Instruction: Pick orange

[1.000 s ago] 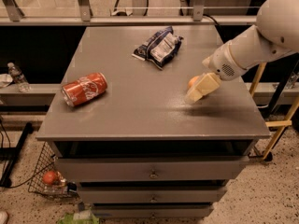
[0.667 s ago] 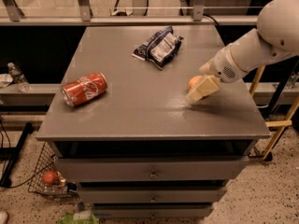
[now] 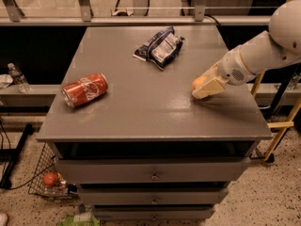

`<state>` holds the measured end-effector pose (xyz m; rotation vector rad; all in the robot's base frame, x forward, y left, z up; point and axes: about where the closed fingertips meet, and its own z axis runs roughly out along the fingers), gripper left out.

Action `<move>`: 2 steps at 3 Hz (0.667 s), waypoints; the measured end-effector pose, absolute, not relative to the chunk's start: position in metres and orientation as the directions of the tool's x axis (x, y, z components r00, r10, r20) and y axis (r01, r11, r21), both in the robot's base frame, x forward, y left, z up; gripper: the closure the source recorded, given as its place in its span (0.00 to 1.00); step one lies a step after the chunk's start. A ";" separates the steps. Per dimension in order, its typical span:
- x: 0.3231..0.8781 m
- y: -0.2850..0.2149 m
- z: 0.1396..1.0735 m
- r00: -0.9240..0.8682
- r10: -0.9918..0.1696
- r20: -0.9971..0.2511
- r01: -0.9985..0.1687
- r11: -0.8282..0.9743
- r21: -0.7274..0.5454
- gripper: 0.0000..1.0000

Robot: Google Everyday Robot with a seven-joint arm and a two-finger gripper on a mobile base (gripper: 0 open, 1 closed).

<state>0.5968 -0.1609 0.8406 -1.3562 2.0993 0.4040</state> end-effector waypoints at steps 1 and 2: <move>0.592 -0.161 0.870 -0.205 -0.659 -0.724 -0.918 0.387 -0.092 0.88; 0.581 -0.153 0.922 -0.042 -0.607 -0.793 -0.936 0.301 -0.182 1.00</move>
Offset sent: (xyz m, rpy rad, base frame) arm -0.0335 0.0113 0.1508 0.2886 -0.3684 0.2996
